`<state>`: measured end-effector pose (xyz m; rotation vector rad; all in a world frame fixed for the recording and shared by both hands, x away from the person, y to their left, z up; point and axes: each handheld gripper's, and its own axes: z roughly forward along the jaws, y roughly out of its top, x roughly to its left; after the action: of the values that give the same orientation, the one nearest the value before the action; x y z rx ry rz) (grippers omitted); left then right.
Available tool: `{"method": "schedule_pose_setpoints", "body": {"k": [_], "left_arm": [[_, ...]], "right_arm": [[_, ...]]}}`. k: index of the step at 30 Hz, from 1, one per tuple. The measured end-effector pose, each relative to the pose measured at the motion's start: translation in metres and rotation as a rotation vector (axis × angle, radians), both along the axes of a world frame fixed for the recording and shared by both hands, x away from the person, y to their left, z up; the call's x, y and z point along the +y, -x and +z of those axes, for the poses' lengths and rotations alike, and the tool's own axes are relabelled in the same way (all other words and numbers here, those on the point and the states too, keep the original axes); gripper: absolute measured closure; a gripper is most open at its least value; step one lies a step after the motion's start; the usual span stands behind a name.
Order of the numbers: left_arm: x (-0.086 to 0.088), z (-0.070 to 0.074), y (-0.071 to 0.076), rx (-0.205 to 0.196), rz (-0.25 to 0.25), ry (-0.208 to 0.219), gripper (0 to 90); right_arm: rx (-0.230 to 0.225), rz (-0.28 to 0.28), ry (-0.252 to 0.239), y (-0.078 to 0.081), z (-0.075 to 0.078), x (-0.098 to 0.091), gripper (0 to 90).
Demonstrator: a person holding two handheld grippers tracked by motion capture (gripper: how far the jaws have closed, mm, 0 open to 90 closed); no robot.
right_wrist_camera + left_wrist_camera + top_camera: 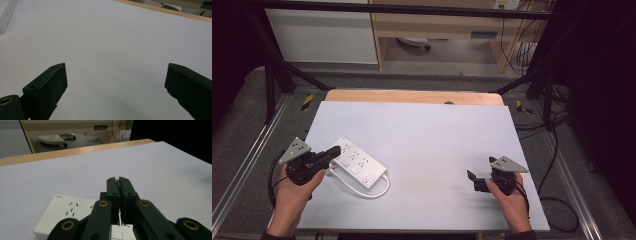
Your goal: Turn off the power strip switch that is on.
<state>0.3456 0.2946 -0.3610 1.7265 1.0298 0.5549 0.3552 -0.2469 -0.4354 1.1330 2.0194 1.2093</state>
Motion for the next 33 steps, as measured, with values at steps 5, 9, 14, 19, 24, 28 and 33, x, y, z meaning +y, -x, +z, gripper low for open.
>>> {"method": "schedule_pose_setpoints", "body": {"k": [5, 9, 14, 19, 24, 28, 33], "left_arm": [[0.001, -0.004, -0.002, 0.019, -0.004, -0.009, 89.8], [0.002, -0.007, -0.003, 0.033, -0.003, -0.014, 89.9], [0.001, -0.011, -0.005, 0.051, -0.011, -0.032, 89.9], [-0.002, -0.016, -0.006, 0.072, -0.016, -0.048, 90.0], [-0.003, -0.021, -0.007, 0.093, -0.026, -0.070, 89.9], [-0.005, -0.027, -0.009, 0.116, -0.033, -0.083, 90.0], [-0.007, -0.031, -0.011, 0.135, -0.033, -0.088, 90.0]], "right_arm": [[0.001, -0.002, -0.002, 0.000, 0.000, 0.000, 4.8], [0.002, -0.001, -0.002, 0.000, 0.000, 0.000, 4.8], [0.002, -0.001, -0.004, 0.000, 0.000, 0.000, 4.7], [0.001, -0.002, -0.003, 0.000, 0.000, 0.000, 4.8], [0.001, -0.002, 0.001, 0.000, 0.000, 0.000, 4.7], [0.003, 0.001, 0.003, 0.000, 0.000, 0.000, 4.7], [0.005, 0.000, 0.003, 0.000, 0.000, 0.001, 4.7]]}}
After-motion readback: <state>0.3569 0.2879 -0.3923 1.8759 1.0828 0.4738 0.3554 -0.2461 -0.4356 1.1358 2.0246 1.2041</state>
